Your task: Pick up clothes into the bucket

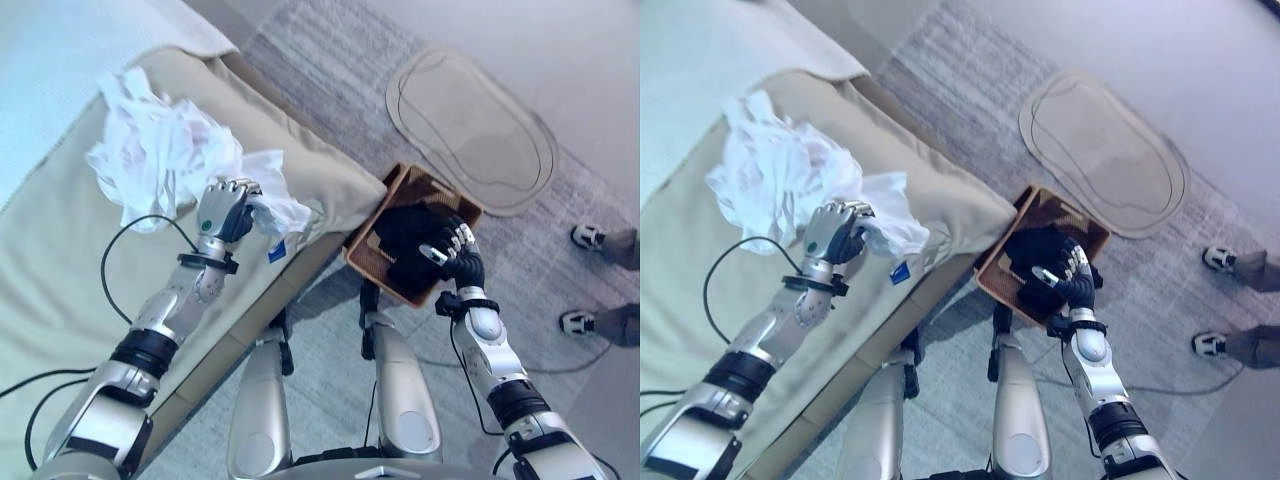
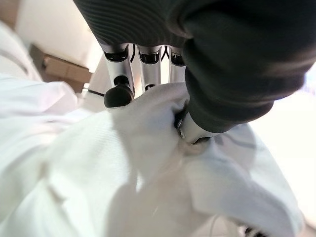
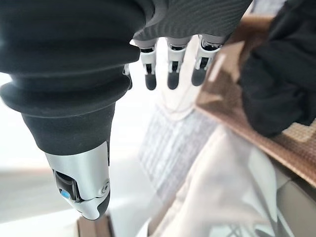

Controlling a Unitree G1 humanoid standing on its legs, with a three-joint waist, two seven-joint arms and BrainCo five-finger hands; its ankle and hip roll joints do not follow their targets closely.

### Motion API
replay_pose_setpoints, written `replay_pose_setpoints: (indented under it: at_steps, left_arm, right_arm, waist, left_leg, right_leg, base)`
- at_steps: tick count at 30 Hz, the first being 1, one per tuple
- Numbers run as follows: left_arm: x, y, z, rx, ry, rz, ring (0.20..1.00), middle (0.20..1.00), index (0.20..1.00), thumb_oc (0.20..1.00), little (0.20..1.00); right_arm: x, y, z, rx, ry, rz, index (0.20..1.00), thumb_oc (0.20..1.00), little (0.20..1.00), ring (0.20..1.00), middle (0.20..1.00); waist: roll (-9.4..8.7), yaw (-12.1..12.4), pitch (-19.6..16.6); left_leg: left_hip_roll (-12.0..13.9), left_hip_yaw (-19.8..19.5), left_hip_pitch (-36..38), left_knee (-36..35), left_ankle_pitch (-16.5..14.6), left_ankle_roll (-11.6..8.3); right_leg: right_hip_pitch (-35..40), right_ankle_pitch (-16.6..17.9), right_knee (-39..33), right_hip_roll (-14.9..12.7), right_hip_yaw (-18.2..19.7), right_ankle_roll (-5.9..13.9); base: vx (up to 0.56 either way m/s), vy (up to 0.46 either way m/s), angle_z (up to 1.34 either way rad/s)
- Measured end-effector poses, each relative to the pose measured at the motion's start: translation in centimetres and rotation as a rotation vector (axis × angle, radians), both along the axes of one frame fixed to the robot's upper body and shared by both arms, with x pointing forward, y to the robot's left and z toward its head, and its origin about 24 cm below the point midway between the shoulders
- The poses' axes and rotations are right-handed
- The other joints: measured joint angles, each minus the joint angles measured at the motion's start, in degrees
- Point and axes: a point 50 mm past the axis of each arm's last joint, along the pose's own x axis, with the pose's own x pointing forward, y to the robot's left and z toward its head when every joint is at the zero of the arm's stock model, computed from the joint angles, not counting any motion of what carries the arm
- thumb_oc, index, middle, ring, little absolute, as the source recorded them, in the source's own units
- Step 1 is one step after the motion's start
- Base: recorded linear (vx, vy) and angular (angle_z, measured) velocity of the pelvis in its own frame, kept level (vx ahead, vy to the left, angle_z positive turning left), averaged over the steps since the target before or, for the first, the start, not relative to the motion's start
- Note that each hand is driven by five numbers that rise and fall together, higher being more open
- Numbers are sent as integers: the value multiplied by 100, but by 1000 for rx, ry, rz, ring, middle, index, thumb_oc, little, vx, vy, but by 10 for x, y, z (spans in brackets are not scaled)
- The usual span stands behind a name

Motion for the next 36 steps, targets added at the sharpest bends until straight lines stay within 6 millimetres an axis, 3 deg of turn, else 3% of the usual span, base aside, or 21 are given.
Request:
replay_pose_setpoints:
  at_steps: [1,2,4,7,13,17,21,29,36]
  left_arm:
    - [-4,-3,0,-85,17,-24,200,200,200,200,200]
    - [-12,-5,1,-342,43,-74,200,200,200,200,200]
    - [-20,-13,-2,-576,83,-150,200,200,200,200,200]
    - [-27,-23,17,-711,95,-316,200,200,200,200,200]
    - [-36,-38,52,-756,50,-542,200,200,200,200,200]
    - [-40,-52,76,-750,11,-684,200,200,200,200,200]
    - [-39,-69,97,-705,-21,-786,200,200,200,200,200]
    - [-36,-77,118,-675,-74,-826,200,200,200,200,200]
    - [-36,-87,135,-709,-141,-862,200,200,200,200,200]
  right_arm:
    - [-1,1,-2,-18,9,10,1000,1000,1000,1000,1000]
    - [0,1,-1,-63,13,30,1000,1000,1000,1000,1000]
    - [0,1,-1,-120,28,50,1000,1000,1000,1000,1000]
    - [4,4,3,-243,29,99,1000,1000,1000,1000,1000]
    - [15,29,15,-530,-8,290,1000,1000,1000,1000,1000]
    - [16,51,26,-593,-72,398,1000,1000,1000,1000,1000]
    - [16,70,33,-598,-107,502,1000,1000,1000,1000,1000]
    - [13,74,29,-547,-81,555,1000,1000,1000,1000,1000]
    - [-3,74,10,-427,3,585,1000,1000,1000,1000,1000]
  waist:
    - [-7,-3,-3]
    - [3,21,-14]
    - [45,106,-117]
    - [94,208,-261]
    - [226,204,-513]
    - [333,197,-840]
    - [440,199,-1120]
    - [496,177,-1476]
    - [519,158,-1706]
  left_leg:
    - [0,-8,96,-47,5,-5]
    - [-7,-9,327,-144,38,-10]
    - [-4,-32,554,-266,39,-10]
    - [-11,-109,768,-492,117,-35]
    - [-13,-153,1247,-807,201,-44]
    - [0,-151,1583,-990,205,-53]
    - [0,-167,1863,-1159,233,-94]
    - [40,-156,2274,-1436,252,-124]
    - [33,-157,2479,-1537,254,-125]
  right_leg:
    - [94,-7,-21,3,-9,7]
    - [342,-5,-136,7,-34,8]
    - [589,-20,-246,5,-104,14]
    - [845,-5,-437,21,-212,32]
    - [1407,93,-849,69,-308,94]
    - [1773,113,-1080,112,-351,107]
    - [2095,146,-1302,139,-415,130]
    - [2530,198,-1646,221,-456,128]
    - [2782,221,-1817,232,-492,143]
  base:
    - [51,-61,16]
    - [28,-53,6]
    - [47,-83,8]
    - [25,-42,14]
    - [43,-29,6]
    - [52,-23,2]
    - [54,-18,4]
    - [68,-2,0]
    - [37,-4,1]
